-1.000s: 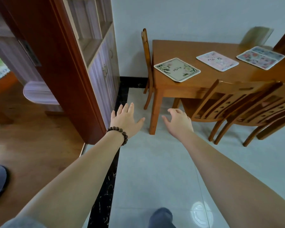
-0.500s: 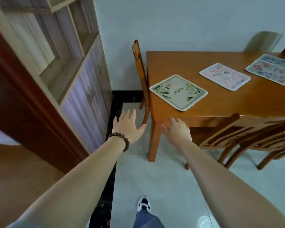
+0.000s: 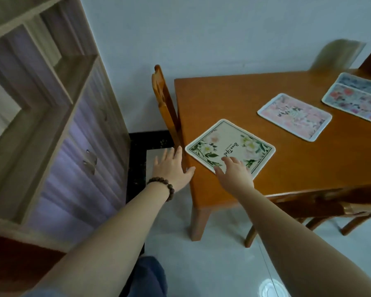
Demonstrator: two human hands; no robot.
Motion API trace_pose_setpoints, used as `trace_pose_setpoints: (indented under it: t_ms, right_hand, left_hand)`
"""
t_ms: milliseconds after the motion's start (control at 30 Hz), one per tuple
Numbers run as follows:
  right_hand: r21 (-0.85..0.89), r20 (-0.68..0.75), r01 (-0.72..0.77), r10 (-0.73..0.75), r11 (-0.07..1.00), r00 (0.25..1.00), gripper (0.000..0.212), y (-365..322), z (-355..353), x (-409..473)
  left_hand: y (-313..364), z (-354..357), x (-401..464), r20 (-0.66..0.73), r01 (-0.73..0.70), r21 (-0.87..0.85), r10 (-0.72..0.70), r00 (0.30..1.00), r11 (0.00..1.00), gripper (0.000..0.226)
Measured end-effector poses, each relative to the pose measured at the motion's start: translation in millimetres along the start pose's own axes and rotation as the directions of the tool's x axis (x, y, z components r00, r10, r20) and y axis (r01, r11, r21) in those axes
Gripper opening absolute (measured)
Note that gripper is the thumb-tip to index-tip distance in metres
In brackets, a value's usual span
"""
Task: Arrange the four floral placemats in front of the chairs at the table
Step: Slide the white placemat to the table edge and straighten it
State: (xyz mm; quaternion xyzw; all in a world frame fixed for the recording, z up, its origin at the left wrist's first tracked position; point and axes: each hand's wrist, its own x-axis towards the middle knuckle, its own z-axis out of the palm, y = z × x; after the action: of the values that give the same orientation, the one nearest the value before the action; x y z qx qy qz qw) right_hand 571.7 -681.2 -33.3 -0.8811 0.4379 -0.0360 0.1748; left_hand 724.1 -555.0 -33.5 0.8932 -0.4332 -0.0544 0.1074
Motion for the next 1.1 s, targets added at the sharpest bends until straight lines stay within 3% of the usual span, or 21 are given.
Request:
trace_pose_setpoints:
  t_ms: [233, 433, 733, 933, 1100]
  right_hand:
    - [0.018, -0.048, -0.128, 0.129, 0.992, 0.991, 0.055, 0.3, 15.3, 92.9]
    - [0.079, -0.089, -0.358, 0.364, 0.931, 0.927, 0.055, -9.6, 27.9, 187.2]
    - [0.179, -0.121, -0.659, 0.681, 0.731, 0.722, 0.054, -30.7, 30.2, 260.5]
    - [0.217, -0.115, -0.796, 0.825, 0.565, 0.553, 0.054, -13.0, 34.5, 242.6]
    - [0.24, -0.11, -0.853, 0.886, 0.463, 0.45, 0.054, 1.6, 41.1, 225.9]
  left_hand:
    - [-8.2, 19.6, 118.6, 0.089, -0.15, -0.007, 0.15, 0.985, 0.989, 0.086]
    - [-14.8, 27.5, 253.8, 0.22, -0.32, -0.011, 0.315, 0.923, 0.947, 0.083]
    - [2.0, 32.4, 395.0, 0.38, -0.626, -0.052, 0.595, 0.708, 0.778, 0.082]
    - [33.4, 53.3, 411.2, 0.443, -0.765, -0.106, 0.719, 0.536, 0.636, 0.083]
    - [51.3, 69.0, 410.5, 0.469, -0.811, -0.126, 0.755, 0.458, 0.571, 0.084]
